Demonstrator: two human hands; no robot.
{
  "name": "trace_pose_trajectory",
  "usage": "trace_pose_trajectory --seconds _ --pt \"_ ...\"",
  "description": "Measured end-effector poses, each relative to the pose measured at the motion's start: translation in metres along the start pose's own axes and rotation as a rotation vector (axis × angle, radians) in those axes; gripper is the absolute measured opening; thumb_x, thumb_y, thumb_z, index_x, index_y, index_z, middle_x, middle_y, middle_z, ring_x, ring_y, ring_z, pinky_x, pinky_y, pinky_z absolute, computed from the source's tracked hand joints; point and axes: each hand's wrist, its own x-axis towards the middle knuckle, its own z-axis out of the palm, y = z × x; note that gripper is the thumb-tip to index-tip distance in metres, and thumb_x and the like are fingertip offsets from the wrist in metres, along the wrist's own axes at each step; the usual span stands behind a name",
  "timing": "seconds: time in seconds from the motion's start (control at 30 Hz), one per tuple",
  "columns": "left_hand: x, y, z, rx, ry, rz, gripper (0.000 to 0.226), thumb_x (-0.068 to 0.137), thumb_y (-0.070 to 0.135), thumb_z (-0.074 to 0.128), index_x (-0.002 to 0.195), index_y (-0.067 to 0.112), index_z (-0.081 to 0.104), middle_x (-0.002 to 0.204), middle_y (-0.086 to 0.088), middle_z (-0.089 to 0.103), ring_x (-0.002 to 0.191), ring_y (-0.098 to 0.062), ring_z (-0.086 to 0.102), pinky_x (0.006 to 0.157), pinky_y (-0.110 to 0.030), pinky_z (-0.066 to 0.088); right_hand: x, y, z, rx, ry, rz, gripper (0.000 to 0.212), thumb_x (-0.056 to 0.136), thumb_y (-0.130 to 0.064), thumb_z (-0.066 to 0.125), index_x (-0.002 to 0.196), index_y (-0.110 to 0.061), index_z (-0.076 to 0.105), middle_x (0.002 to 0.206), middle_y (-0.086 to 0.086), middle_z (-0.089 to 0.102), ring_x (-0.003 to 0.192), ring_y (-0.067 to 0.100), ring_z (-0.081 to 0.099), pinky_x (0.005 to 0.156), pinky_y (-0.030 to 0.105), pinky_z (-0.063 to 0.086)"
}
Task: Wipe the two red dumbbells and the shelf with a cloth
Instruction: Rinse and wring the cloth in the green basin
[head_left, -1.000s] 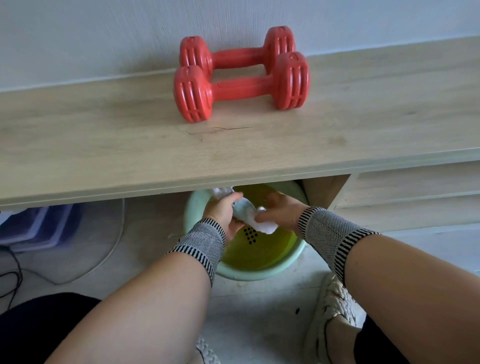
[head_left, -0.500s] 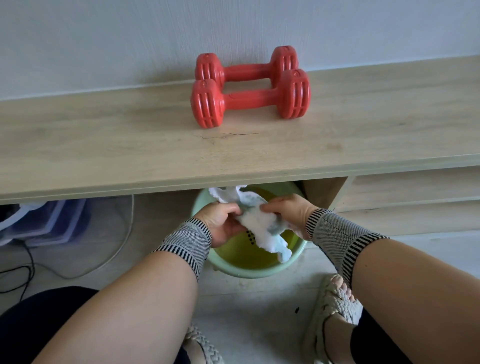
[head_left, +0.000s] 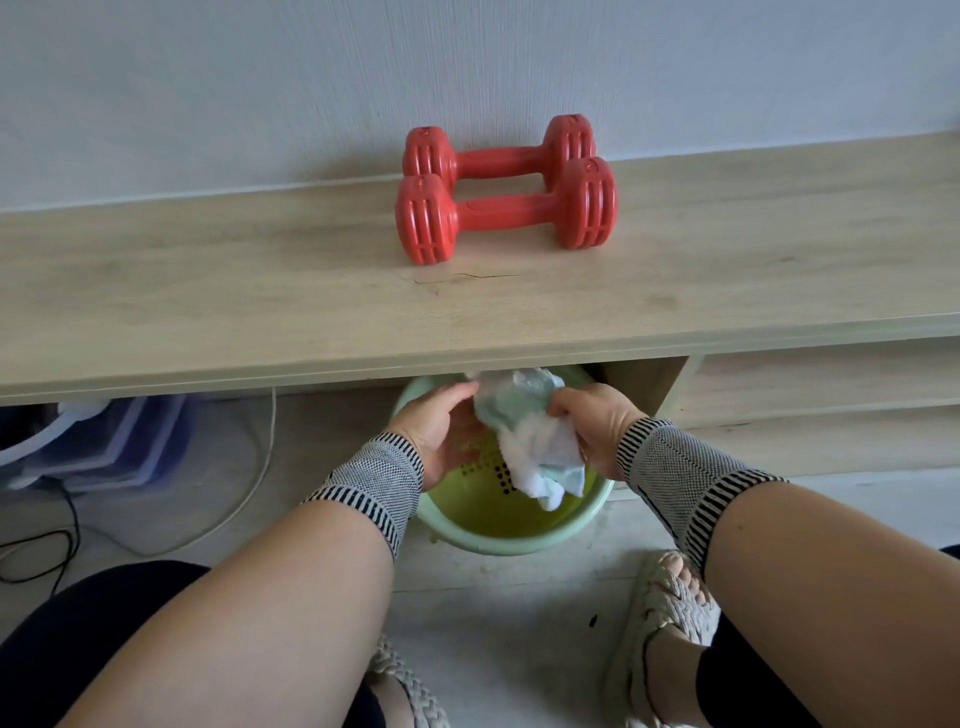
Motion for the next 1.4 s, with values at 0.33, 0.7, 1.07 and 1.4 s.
trace_pose_trajectory --seconds 0.33,0.7,1.07,1.4 --pt "-0.002 -0.004 -0.005 0.128 -0.026 -0.034 0.009 0.088 0.009 0.067 0.092 0.016 0.062 0.085 -0.005 0.073 0.083 -0.022 0.069 0.071 -0.037 0.052 0.001 -0.004 -0.012 0.046 0.119 0.042 0.019 0.089 -0.007 0.058 0.107 -0.001 0.057 0.105 0.019 0.062 0.093 0.037 0.063 0.081 0.049 0.055" --pt "-0.006 0.001 -0.004 0.396 0.017 0.081 0.058 0.081 0.014 0.076 0.132 0.021 0.049 0.125 -0.008 0.061 0.106 -0.030 0.063 0.075 -0.042 0.058 -0.008 -0.016 0.004 0.047 -0.092 -0.006 0.049 0.076 0.001 0.070 0.121 -0.008 0.054 0.115 0.014 0.061 0.105 0.031 0.060 0.085 0.051 0.053" --pt "-0.019 0.013 -0.011 0.636 -0.083 0.214 0.040 0.089 0.004 0.060 0.127 0.015 0.062 0.124 -0.012 0.063 0.104 -0.025 0.063 0.089 -0.037 0.055 -0.022 -0.022 0.006 -0.863 -0.123 -0.173 0.050 0.078 -0.018 0.072 0.125 -0.011 0.057 0.103 0.003 0.064 0.089 0.017 0.063 0.074 0.029 0.054" --pt "-0.027 0.013 -0.011 0.010 -0.148 -0.010 0.041 0.074 0.043 0.077 0.093 0.008 0.073 0.097 -0.015 0.074 0.093 -0.031 0.068 0.088 -0.041 0.052 -0.029 -0.031 0.010 -0.071 -0.094 -0.052 0.023 0.083 -0.015 0.066 0.103 -0.004 0.064 0.100 0.018 0.069 0.097 0.036 0.065 0.087 0.054 0.052"
